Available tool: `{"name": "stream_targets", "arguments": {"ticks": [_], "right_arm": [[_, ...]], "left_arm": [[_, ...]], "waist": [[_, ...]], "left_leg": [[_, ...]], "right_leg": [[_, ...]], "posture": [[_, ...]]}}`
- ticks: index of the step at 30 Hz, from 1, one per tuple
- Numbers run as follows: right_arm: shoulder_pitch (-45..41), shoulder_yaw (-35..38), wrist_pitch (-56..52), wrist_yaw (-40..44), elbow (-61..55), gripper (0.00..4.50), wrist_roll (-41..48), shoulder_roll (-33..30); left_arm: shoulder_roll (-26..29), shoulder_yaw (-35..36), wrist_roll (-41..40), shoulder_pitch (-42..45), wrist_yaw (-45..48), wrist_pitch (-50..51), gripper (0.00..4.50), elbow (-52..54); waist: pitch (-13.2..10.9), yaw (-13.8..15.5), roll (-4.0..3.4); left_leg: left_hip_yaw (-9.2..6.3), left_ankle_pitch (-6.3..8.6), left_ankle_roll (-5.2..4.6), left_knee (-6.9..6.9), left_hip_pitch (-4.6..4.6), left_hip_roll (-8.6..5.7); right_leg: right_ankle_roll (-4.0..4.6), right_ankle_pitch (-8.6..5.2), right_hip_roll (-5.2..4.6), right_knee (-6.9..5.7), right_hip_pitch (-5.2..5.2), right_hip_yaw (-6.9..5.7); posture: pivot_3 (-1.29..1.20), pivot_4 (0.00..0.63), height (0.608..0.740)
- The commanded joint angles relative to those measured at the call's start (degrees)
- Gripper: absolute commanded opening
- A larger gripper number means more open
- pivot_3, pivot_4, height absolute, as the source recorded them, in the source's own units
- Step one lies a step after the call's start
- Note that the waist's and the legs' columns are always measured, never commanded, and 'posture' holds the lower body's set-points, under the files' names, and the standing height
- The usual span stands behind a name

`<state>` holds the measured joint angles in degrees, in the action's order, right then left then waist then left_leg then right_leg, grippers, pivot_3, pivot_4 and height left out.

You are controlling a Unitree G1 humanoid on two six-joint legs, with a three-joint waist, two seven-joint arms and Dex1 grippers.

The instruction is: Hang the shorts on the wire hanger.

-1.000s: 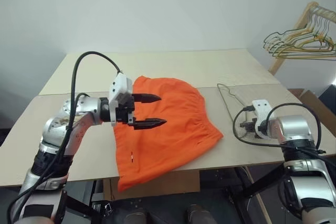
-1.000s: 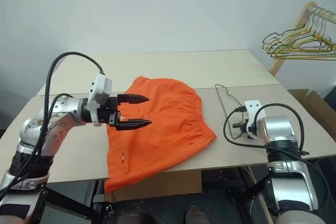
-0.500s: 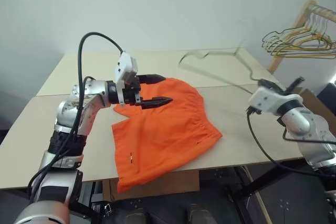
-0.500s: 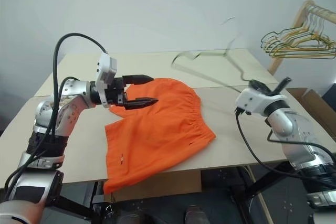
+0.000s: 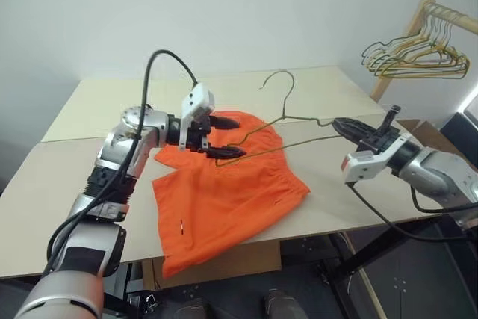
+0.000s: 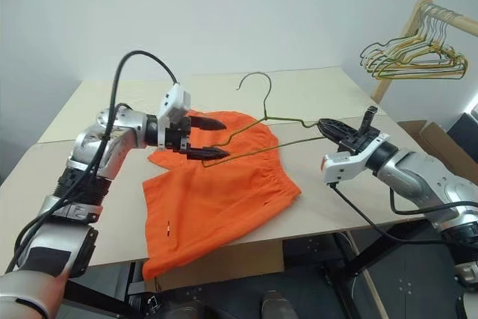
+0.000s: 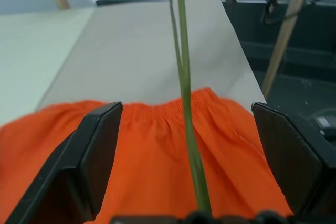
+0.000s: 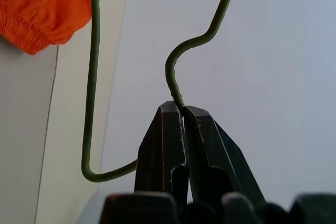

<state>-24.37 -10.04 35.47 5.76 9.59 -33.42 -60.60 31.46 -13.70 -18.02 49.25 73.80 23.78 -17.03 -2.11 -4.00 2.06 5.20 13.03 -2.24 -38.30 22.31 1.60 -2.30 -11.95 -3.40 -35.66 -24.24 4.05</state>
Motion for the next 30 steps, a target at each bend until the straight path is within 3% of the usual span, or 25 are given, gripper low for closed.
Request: {"name": "stream_targets", "arguments": {"ticks": [1,2,5,16,21,24,30], "right_arm": [[-2.5,2.9,0.8,1.2,-1.2,0.03,0.4,-0.1],[-2.8,3.0,0.8,1.4,-1.2,0.03,0.3,0.0],[-3.1,3.3,0.4,2.0,-1.3,0.0,0.0,0.1],[-3.9,4.9,-1.1,3.8,-2.9,0.0,-0.2,1.4],[-2.8,5.3,-0.9,6.6,-4.6,0.0,1.9,0.6],[0.0,5.2,1.2,13.0,-6.8,0.8,9.4,-1.2],[5.9,7.3,-2.0,25.7,-12.6,2.9,23.4,-5.0]], "left_arm": [[-0.2,-2.6,5.6,1.2,-0.6,-5.3,4.26,-1.7],[-0.3,-3.1,6.4,1.2,-0.4,-6.0,4.26,-2.3],[-0.6,-4.0,8.5,1.0,-0.2,-7.3,3.63,-3.0],[-2.2,-2.6,10.8,1.7,-2.4,-7.2,0.03,-5.2],[-2.6,-1.7,11.2,2.6,-4.3,-4.6,0.03,-5.4],[-2.1,-1.4,11.0,2.9,-4.0,-3.9,0.0,-5.3],[0.0,-1.8,12.9,2.5,-4.0,-6.3,0.0,-5.5]], "waist": [[0.0,0.0,0.0],[0.0,0.0,0.0],[0.0,0.0,0.0],[0.0,0.0,0.0],[0.0,0.0,0.0],[0.0,0.0,0.0],[0.0,0.1,0.01]], "left_leg": [[0.0,0.0,0.0,0.0,0.0,0.0],[0.0,0.0,0.0,0.0,-0.01,-0.01],[0.0,0.0,0.0,-0.01,0.0,-0.01],[-0.01,0.0,0.0,-0.02,-0.01,0.0],[-0.02,0.0,0.0,-0.02,-0.01,0.01],[-0.04,0.0,-0.01,-0.02,0.0,0.0],[-0.08,0.02,-0.04,-0.02,-0.02,0.0]], "right_leg": [[0.0,0.0,-0.01,0.0,0.0,0.0],[0.0,0.0,-0.02,0.0,0.01,0.01],[0.0,0.0,-0.02,0.0,0.0,0.02],[0.0,0.01,-0.01,-0.04,-0.01,0.02],[0.0,0.01,-0.01,-0.07,-0.01,0.01],[-0.01,0.01,-0.01,-0.07,-0.01,0.01],[-0.02,0.01,-0.02,-0.06,0.03,0.0]], "posture": [[-0.02,0.0,0.74],[-0.02,0.0,0.74],[-0.02,0.0,0.74],[-0.02,0.0,0.74],[-0.01,0.0,0.74],[-0.01,0.0,0.74],[0.01,0.0,0.74]]}}
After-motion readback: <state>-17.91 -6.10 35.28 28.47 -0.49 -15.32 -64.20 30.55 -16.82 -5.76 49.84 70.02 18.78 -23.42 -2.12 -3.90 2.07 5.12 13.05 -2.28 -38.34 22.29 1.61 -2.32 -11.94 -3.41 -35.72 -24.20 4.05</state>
